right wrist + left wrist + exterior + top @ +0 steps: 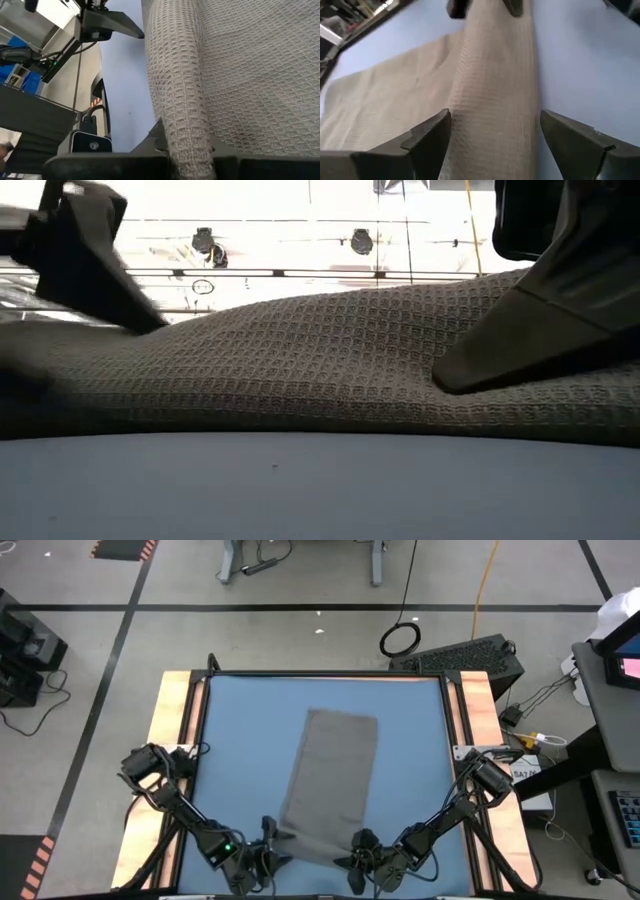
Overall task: Roll towel
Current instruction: Roll the gray towel
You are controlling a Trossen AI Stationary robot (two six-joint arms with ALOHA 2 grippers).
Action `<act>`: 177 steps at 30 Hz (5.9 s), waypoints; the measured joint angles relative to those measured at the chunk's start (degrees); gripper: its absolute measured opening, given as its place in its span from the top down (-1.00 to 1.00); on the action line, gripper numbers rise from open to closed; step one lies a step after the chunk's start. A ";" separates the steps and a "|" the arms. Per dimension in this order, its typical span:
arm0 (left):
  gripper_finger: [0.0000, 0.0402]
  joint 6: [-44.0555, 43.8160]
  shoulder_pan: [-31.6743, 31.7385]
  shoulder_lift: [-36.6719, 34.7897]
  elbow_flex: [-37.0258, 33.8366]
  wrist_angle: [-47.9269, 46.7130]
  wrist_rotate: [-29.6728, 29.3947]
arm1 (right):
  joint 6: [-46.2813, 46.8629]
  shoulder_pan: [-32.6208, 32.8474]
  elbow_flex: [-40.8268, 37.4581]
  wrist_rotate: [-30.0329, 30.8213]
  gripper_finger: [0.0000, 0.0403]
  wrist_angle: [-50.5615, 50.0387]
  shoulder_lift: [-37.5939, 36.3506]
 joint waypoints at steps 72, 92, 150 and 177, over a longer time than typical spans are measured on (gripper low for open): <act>0.87 -30.05 13.79 -4.74 0.11 -16.93 32.65 | -43.73 1.05 -0.02 15.86 -0.62 -3.60 2.35; 0.87 -34.58 11.99 -4.63 0.07 -16.09 31.17 | -33.76 1.09 0.00 15.25 0.25 -1.97 3.10; 0.87 -47.84 11.04 -4.56 0.02 -11.91 32.90 | -26.28 2.00 0.00 13.09 -0.21 -1.90 2.83; -0.38 -35.20 5.16 -13.43 0.09 -23.41 20.58 | -15.19 2.12 0.02 10.21 0.94 2.09 2.72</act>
